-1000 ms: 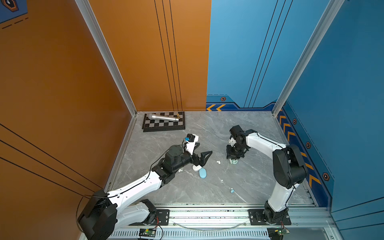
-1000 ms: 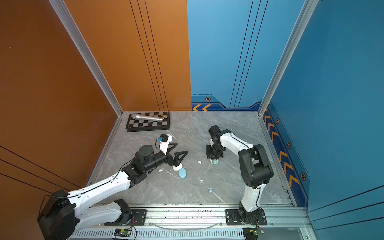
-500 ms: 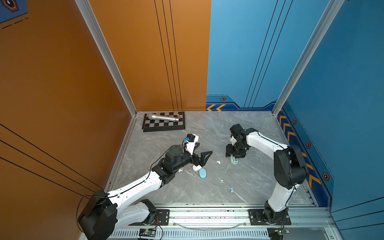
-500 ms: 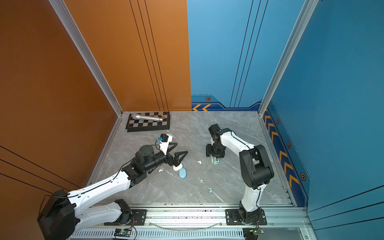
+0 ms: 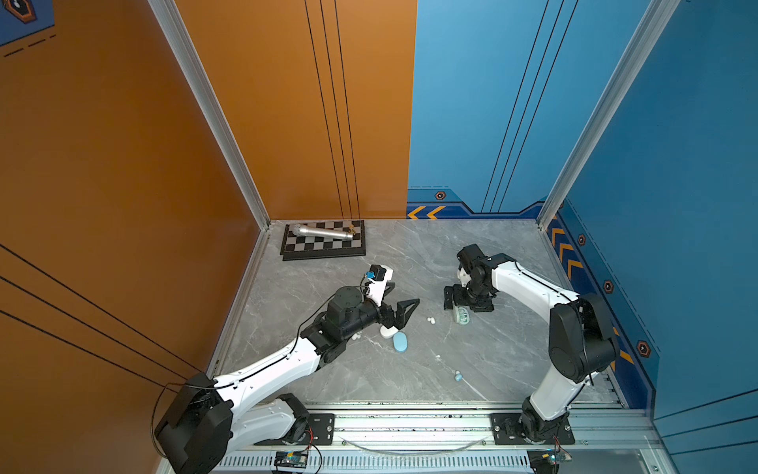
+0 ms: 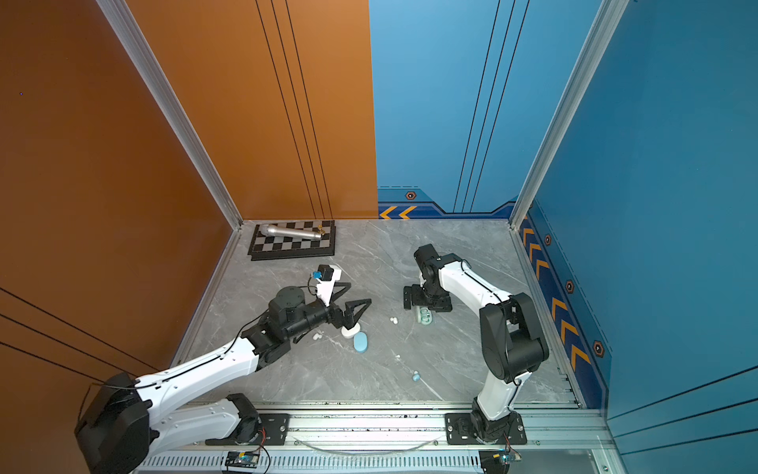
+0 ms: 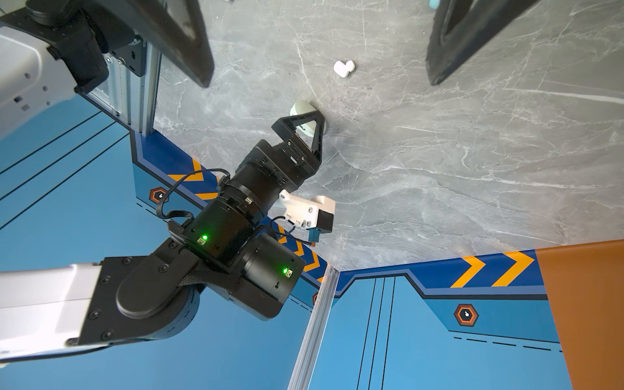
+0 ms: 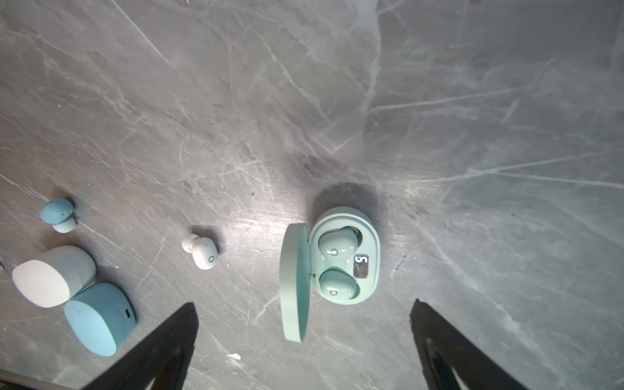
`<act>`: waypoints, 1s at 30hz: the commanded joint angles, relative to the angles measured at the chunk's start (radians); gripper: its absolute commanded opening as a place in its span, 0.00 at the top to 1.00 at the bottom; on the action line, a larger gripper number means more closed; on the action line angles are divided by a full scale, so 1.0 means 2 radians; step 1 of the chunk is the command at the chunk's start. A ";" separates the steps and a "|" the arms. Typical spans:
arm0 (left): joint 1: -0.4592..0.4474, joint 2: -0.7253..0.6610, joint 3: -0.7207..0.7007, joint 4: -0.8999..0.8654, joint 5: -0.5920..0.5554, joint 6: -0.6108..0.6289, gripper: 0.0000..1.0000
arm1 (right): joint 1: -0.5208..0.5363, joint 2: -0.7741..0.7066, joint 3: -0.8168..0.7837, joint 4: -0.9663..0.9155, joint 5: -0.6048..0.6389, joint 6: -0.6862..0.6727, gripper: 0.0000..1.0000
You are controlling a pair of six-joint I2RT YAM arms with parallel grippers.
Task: Insert wireless bluetooth earbuds into charging case
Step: Close the charging case at the center of the table.
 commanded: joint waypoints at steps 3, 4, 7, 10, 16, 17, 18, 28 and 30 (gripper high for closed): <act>-0.003 0.001 0.005 -0.005 0.005 0.010 0.02 | -0.010 0.013 -0.005 -0.011 0.002 -0.004 0.00; -0.003 0.001 0.006 -0.006 0.005 0.010 0.02 | -0.011 0.013 -0.006 -0.011 0.001 -0.005 0.00; -0.003 0.002 0.007 -0.006 0.005 0.011 0.02 | -0.013 0.019 -0.009 -0.012 0.001 -0.008 0.00; -0.003 0.003 0.009 -0.009 0.006 0.012 0.02 | -0.014 0.024 -0.012 -0.011 0.001 -0.011 0.00; -0.003 0.007 0.014 -0.010 0.006 0.013 0.02 | -0.015 0.033 -0.018 -0.010 0.001 -0.014 0.01; -0.003 0.008 0.015 -0.010 0.006 0.012 0.02 | -0.017 0.033 -0.021 -0.009 0.001 -0.014 0.01; -0.003 0.009 0.015 -0.010 0.006 0.012 0.02 | -0.018 0.033 -0.022 -0.009 0.000 -0.014 0.02; -0.005 0.017 0.020 -0.010 0.008 0.010 0.02 | -0.041 0.022 -0.037 0.000 -0.018 -0.013 0.05; -0.005 0.017 0.020 -0.010 0.007 0.010 0.02 | -0.047 0.018 -0.041 0.003 -0.024 -0.013 0.07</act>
